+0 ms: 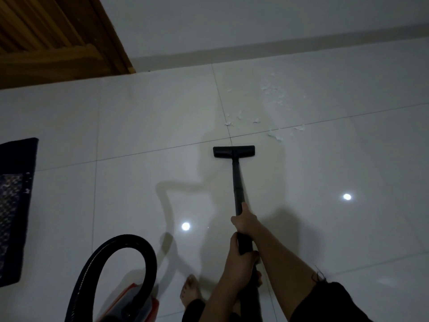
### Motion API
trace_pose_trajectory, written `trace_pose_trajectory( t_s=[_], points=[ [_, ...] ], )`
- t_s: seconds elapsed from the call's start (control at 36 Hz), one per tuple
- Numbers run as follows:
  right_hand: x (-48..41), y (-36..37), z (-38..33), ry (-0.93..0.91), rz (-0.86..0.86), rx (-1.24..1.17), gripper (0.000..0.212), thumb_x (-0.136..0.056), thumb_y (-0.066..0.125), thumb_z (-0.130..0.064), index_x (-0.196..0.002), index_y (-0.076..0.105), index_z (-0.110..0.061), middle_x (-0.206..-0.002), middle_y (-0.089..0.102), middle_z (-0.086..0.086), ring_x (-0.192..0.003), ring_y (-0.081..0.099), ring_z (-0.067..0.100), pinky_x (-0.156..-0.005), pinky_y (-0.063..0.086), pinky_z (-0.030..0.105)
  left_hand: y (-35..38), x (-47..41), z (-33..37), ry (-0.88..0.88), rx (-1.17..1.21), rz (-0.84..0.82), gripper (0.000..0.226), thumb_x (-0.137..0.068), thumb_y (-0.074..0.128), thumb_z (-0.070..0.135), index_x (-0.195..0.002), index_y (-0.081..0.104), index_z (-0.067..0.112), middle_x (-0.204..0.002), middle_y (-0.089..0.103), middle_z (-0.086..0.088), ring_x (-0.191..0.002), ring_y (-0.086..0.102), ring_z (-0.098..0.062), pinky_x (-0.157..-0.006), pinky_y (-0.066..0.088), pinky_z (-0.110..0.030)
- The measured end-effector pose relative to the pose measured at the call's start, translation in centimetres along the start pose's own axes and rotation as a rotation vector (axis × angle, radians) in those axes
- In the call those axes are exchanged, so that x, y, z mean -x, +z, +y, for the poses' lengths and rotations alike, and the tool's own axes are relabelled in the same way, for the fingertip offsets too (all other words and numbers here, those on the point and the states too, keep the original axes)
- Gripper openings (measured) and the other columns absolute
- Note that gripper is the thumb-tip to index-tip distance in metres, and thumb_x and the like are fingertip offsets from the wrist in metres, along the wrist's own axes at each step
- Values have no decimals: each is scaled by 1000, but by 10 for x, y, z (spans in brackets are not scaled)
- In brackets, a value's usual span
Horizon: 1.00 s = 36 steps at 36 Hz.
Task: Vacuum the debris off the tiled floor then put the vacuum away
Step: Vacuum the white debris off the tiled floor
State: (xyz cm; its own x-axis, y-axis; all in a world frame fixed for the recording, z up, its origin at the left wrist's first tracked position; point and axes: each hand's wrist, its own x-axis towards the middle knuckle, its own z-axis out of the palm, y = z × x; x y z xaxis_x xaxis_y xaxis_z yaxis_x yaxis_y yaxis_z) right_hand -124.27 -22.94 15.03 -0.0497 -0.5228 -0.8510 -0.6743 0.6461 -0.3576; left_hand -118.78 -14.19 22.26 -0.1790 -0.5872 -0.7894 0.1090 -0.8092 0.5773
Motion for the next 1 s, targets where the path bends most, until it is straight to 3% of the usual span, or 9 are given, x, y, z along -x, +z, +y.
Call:
trace_pose_trajectory(
  t_s=[0.14, 0.28, 0.44, 0.72, 0.81, 1.0],
  points=[
    [-13, -15, -3, 3, -1, 1, 73, -94, 45, -16, -152, 1, -21, -132, 50, 19, -114, 55, 33, -86, 44, 33, 9, -13, 12, -13, 4, 4, 47, -88, 46, -1, -129, 33, 18, -82, 52, -20, -34, 44, -14, -36, 40, -21],
    [-28, -30, -15, 2, -15, 9, 74, -94, 45, -17, -152, -1, -22, -134, 48, 19, -115, 54, 33, -92, 45, 36, 13, -29, 29, -12, 5, 13, 58, -70, 51, 14, -126, 35, 18, -80, 52, -17, -36, 45, -16, -38, 42, -24],
    [-48, -50, -35, -7, -16, 35, 74, -94, 44, -18, -152, -1, -22, -132, 49, 18, -113, 55, 33, -91, 46, 37, 14, -50, 51, 21, -37, 27, 38, -92, 48, 4, -118, 34, 28, -76, 53, -12, -35, 47, -12, -36, 43, -19],
    [-82, -76, -76, -12, -14, 31, 75, -92, 45, -16, -152, -1, -22, -132, 49, 19, -111, 56, 34, -89, 47, 38, 5, -93, 87, 34, -19, 22, 42, -92, 47, 3, -127, 35, 21, -77, 54, -16, -37, 48, -15, -39, 42, -24],
    [-89, -84, -89, -14, -17, 45, 75, -92, 45, -16, -152, -1, -21, -130, 50, 19, -98, 56, 30, -84, 46, 36, 2, -104, 100, 30, -8, 19, 44, -92, 47, 3, -129, 34, 22, -74, 54, -13, -39, 49, -15, -39, 43, -24],
    [-103, -99, -112, -7, -12, 47, 76, -93, 46, -17, -152, -1, -22, -128, 52, 19, -97, 55, 29, -83, 45, 34, -4, -118, 130, 46, 0, 9, 42, -91, 45, 0, -121, 34, 27, -75, 53, -12, -37, 48, -13, -39, 42, -23]
  ],
)
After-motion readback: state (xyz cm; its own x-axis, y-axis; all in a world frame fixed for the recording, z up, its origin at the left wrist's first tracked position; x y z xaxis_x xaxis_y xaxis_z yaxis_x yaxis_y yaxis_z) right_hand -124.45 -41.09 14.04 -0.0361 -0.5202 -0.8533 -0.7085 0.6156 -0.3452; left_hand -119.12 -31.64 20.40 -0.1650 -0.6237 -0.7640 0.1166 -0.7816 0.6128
